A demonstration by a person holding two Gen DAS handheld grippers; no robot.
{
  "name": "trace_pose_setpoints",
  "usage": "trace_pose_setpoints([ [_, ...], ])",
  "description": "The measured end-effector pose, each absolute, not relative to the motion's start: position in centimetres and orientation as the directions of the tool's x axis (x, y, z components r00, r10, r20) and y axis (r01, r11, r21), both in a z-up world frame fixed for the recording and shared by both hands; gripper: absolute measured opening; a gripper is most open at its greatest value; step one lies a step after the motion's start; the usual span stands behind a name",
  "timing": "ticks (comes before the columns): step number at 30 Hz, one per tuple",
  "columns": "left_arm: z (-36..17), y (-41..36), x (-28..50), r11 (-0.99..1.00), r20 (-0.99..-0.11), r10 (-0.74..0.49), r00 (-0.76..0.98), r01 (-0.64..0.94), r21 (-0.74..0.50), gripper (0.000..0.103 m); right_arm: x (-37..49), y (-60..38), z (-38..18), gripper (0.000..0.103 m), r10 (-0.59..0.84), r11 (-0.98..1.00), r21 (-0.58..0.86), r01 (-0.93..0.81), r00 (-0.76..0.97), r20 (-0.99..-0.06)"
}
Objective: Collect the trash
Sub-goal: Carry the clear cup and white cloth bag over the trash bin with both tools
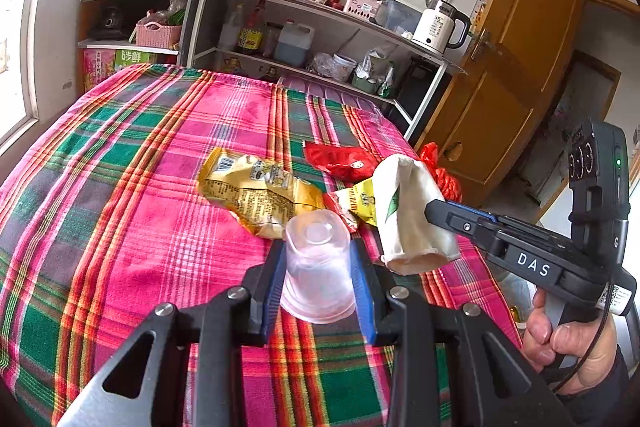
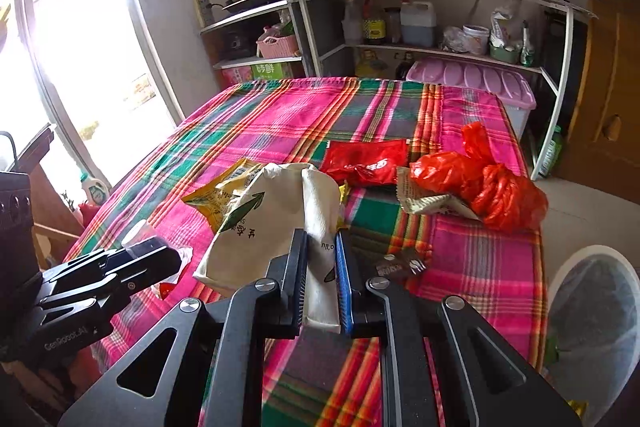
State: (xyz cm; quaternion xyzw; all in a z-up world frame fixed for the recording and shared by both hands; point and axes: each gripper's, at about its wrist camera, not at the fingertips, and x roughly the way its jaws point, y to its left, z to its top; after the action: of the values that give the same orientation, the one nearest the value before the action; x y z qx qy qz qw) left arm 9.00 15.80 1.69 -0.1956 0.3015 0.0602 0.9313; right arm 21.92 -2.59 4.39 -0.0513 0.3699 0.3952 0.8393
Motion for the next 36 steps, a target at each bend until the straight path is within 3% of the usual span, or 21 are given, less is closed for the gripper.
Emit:
trace_pose_setpoints([
  [19, 4.5, 5.1, 13.4, 0.967, -0.575, -0.127, 0.808, -0.03, -0.255, 0.034, 21.4, -16.8, 5.5, 0.015, 0.559, 0.81, 0.26, -0.526, 0.559, -0.613],
  [36, 3.7, -4.0, 19.4, 0.959, -0.595, -0.269, 0.757, 0.154, -0.238, 0.034, 23.3, -26.6, 3.9, 0.015, 0.425, 0.905, 0.275, -0.326, 0.647, -0.632],
])
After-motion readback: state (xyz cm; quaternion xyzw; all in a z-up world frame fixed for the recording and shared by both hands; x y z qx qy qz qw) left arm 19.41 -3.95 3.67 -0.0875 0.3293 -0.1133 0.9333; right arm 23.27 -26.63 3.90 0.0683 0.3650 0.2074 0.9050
